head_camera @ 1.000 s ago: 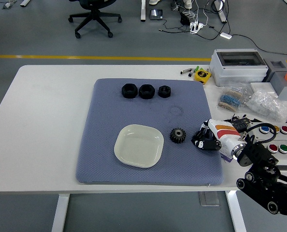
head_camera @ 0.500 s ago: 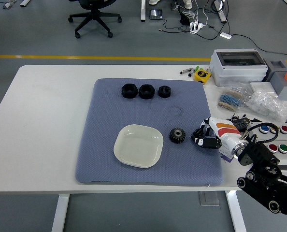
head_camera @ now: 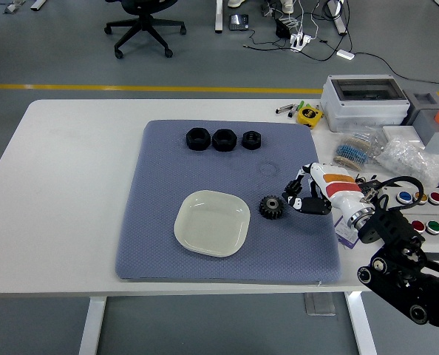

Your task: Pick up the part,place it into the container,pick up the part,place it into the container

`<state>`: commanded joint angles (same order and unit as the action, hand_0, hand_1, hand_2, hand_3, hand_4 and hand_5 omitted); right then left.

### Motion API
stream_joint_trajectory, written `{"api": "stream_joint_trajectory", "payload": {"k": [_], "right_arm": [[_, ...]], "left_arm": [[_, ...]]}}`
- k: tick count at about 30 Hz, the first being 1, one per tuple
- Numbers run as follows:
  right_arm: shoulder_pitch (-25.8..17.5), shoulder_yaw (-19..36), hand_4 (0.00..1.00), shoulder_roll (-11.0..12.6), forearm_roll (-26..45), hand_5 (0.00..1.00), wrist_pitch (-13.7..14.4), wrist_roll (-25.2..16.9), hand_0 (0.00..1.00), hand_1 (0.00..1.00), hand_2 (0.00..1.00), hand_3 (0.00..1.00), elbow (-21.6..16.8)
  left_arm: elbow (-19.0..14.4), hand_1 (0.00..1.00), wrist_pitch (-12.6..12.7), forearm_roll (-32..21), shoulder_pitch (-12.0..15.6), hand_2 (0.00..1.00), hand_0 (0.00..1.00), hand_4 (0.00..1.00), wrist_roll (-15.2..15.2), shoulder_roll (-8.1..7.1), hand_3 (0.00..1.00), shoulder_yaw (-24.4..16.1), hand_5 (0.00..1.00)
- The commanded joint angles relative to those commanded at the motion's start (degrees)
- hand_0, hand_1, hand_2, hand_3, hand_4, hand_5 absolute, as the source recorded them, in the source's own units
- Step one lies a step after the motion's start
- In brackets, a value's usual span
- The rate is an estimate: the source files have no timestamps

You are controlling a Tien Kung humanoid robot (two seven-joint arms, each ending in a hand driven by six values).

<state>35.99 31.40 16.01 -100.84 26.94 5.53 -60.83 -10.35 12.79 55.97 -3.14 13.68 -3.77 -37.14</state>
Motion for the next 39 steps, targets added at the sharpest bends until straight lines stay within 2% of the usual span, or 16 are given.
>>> {"api": "stream_joint_trajectory", "payload": {"k": [5, 11, 21, 22, 27, 28, 32, 33, 34, 39], "right_arm": [[0.39, -1.23, 0.557, 0.05, -2.57, 0.174, -0.01, 0.96, 0.039, 0.03, 0.11, 0.234, -4.96], [0.86, -3.21, 0.56, -1.54, -6.49, 0.176, -4.02, 3.92, 0.045, 0.038, 0.111, 0.224, -8.55], [3.98, -9.32, 0.558, -5.97, -5.67, 0.174, -4.91, 5.16, 0.045, 0.039, 0.113, 0.226, -8.39], [4.23, -9.58, 0.385, -6.23, -5.51, 0.288, -5.32, 4.99, 0.081, 0.06, 0.147, 0.413, -8.18], [5.87, -10.68, 0.385, -6.91, -4.89, 0.288, -9.93, 2.95, 0.081, 0.06, 0.147, 0.413, -5.3], [6.0, -10.73, 0.998, -6.84, -5.42, 0.603, -10.41, 2.79, 0.135, 0.121, 0.231, 0.825, -5.04], [6.58, -10.89, 0.998, -7.15, -6.87, 0.603, -11.06, 1.98, 0.135, 0.121, 0.231, 0.825, -3.45], [6.73, -10.87, 0.998, -7.39, -6.83, 0.603, -10.66, 1.72, 0.135, 0.121, 0.231, 0.825, -2.93], [6.88, -10.79, 0.998, -7.62, -6.57, 0.7, -10.18, 1.47, 0.238, 0.211, 0.343, 0.949, -2.54], [7.18, -9.85, 0.998, -7.56, -5.88, 0.7, -7.58, 1.0, 0.238, 0.211, 0.343, 0.949, -2.87]], "left_arm": [[0.03, 0.57, -0.02, 0.13, -0.1, 0.585, 0.538, 0.656, 0.02, -0.06, 0.627, -0.06, 0.645], [-0.01, 0.571, -0.07, 0.47, -0.14, 0.582, 0.535, 0.656, 0.17, -0.17, 0.626, -0.17, 0.645], [-0.1, 0.57, -0.04, 0.69, -0.26, 0.577, 0.534, 0.656, 0.37, -0.34, 0.626, 0.01, 0.645], [-0.11, 0.57, -0.02, 0.6, -0.28, 0.577, 0.532, 0.657, 0.36, -0.36, 0.627, 0.1, 0.645], [-0.16, 0.57, -0.01, 0.26, -0.51, 0.577, 0.532, 0.657, 0.39, -0.51, 0.627, 0.65, 0.645], [-0.16, 0.567, 0.05, 0.02, -0.49, 0.576, 0.531, 0.657, 0.34, -0.54, 0.627, 0.76, 0.642], [-0.17, 0.567, 0.06, 0.15, -0.48, 0.576, 0.531, 0.657, 0.41, -0.6, 0.627, 0.58, 0.642], [-0.2, 0.567, -0.05, 0.47, -0.51, 0.576, 0.531, 0.657, 0.5, -0.64, 0.627, 0.47, 0.642], [-0.23, 0.567, -0.2, 0.87, -0.56, 0.569, 0.531, 0.66, 0.6, -0.68, 0.628, 0.37, 0.644], [-0.27, 0.567, -0.38, 1.71, -0.65, 0.569, 0.531, 0.66, 0.85, -0.75, 0.628, -0.05, 0.644]]}}
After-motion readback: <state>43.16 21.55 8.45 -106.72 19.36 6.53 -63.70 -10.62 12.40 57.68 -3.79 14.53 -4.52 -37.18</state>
